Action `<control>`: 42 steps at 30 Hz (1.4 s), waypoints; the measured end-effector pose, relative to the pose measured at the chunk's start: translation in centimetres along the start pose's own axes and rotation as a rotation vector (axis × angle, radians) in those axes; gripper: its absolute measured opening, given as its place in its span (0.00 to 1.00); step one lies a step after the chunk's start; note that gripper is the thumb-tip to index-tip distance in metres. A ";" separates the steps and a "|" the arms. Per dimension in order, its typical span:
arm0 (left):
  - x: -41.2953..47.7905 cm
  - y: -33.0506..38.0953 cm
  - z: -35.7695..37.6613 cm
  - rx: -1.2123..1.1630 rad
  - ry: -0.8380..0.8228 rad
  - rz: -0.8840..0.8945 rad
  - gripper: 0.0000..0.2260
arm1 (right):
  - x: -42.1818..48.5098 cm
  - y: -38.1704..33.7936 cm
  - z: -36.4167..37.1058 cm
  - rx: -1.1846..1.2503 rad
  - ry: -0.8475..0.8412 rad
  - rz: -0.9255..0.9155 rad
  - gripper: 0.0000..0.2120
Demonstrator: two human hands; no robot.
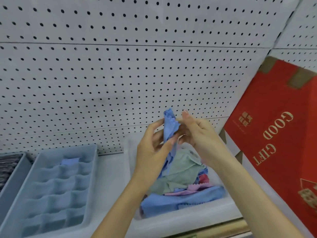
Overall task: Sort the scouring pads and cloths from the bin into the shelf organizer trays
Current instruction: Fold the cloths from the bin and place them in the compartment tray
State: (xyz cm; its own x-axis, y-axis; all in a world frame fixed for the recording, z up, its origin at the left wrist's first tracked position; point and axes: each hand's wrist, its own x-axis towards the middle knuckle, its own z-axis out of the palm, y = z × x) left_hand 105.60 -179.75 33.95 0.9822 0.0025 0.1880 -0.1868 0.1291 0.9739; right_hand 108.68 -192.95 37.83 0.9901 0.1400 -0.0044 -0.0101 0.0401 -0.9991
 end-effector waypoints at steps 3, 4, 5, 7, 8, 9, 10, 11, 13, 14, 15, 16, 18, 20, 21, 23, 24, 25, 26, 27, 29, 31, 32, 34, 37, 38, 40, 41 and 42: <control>0.2 -0.1 -0.6 -0.116 0.008 -0.104 0.12 | -0.2 0.3 -0.6 -0.149 -0.021 -0.033 0.15; 0.1 -0.1 -0.7 -0.181 -0.003 -0.145 0.13 | -0.2 0.5 -0.7 -0.226 -0.026 -0.056 0.10; 0.1 0.1 -0.7 -0.259 -0.008 -0.192 0.13 | -0.2 0.7 -0.7 -0.288 -0.029 -0.081 0.08; 0.0 0.3 -0.8 -0.372 -0.001 -0.264 0.14 | -0.3 1.2 -0.5 -0.328 -0.023 -0.117 0.10; 0.0 0.3 -0.9 -0.400 -0.002 -0.280 0.14 | -0.5 1.3 -0.2 -0.335 -0.011 -0.138 0.12; 0.0 0.3 -0.9 -0.424 -0.006 -0.284 0.14 | -0.7 1.5 0.1 -0.357 0.008 -0.167 0.14; 0.0 0.3 -1.0 -0.439 -0.004 -0.282 0.13 | -0.9 1.8 0.3 -0.385 0.032 -0.197 0.16; 0.0 0.3 -1.0 -0.453 0.002 -0.280 0.13 | -1.1 2.0 0.6 -0.396 0.058 -0.221 0.18; -0.1 0.2 -1.0 -0.448 0.013 -0.270 0.12 | -1.4 2.4 1.2 -0.367 0.106 -0.232 0.18; -0.1 0.2 -1.0 -0.428 0.014 -0.258 0.12 | -1.5 2.6 1.4 -0.344 0.124 -0.234 0.18; -0.1 0.2 -1.0 -0.401 0.017 -0.241 0.11 | -1.6 2.8 1.6 -0.325 0.138 -0.242 0.17; -0.2 0.1 -1.1 -0.368 0.023 -0.216 0.11 | -1.7 2.8 1.8 -0.312 0.148 -0.256 0.16; -0.2 -0.1 -1.2 -0.327 0.066 -0.163 0.11 | -1.9 2.9 2.2 -0.283 0.158 -0.290 0.15; -0.3 -0.1 -1.4 -0.330 0.129 -0.126 0.10 | -2.1 2.9 2.6 -0.248 0.156 -0.307 0.14; -0.3 0.0 -1.5 -0.340 0.150 -0.117 0.09 | -2.2 2.9 2.7 -0.227 0.154 -0.310 0.14; -0.3 0.1 -1.8 -0.333 0.163 -0.098 0.07 | -2.3 2.8 2.9 -0.181 0.157 -0.311 0.12; -0.3 0.1 -1.9 -0.325 0.165 -0.093 0.06 | -2.5 2.8 3.0 -0.154 0.157 -0.309 0.11; -0.4 0.1 -2.1 -0.323 0.167 -0.090 0.05 | -2.6 2.7 3.1 -0.128 0.153 -0.307 0.10; -0.4 0.2 -2.2 -0.326 0.167 -0.089 0.05 | -2.7 2.6 3.1 -0.106 0.144 -0.308 0.09; -0.4 0.3 -2.3 -0.328 0.166 -0.090 0.06 | -2.7 2.6 3.2 -0.091 0.136 -0.308 0.09; -0.5 0.3 -2.5 -0.321 0.169 -0.094 0.07 | -2.8 2.6 3.5 -0.083 0.122 -0.308 0.09; -0.7 0.5 -2.6 -0.317 0.171 -0.095 0.07 | -2.8 2.6 3.9 -0.097 0.119 -0.311 0.09; -0.7 0.6 -2.6 -0.319 0.169 -0.095 0.06 | -2.8 2.7 4.0 -0.101 0.119 -0.310 0.09; -0.9 1.0 -2.7 -0.328 0.166 -0.095 0.05 | -2.8 2.7 4.2 -0.092 0.122 -0.305 0.09; -1.0 1.1 -2.9 -0.301 0.187 -0.101 0.04 | -2.7 2.6 4.3 -0.090 0.165 -0.281 0.09; -1.1 1.1 -3.0 -0.279 0.205 -0.102 0.03 | -2.6 2.6 4.2 -0.088 0.189 -0.267 0.09; -1.1 0.8 -3.2 -0.201 0.258 -0.093 0.05 | -2.5 2.6 4.0 -0.072 0.247 -0.239 0.07; -1.1 0.8 -3.3 -0.152 0.291 -0.084 0.05 | -2.4 2.6 3.8 -0.062 0.280 -0.231 0.07; -1.1 0.7 -3.4 -0.107 0.328 -0.074 0.05 | -2.3 2.6 3.7 -0.053 0.310 -0.226 0.07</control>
State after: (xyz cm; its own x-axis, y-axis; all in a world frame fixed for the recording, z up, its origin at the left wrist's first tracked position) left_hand 104.44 -176.33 33.96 0.9509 0.3056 0.0496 -0.1287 0.2443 0.9611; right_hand 105.82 -189.55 35.38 0.9618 -0.1727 0.2123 0.2126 -0.0169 -0.9770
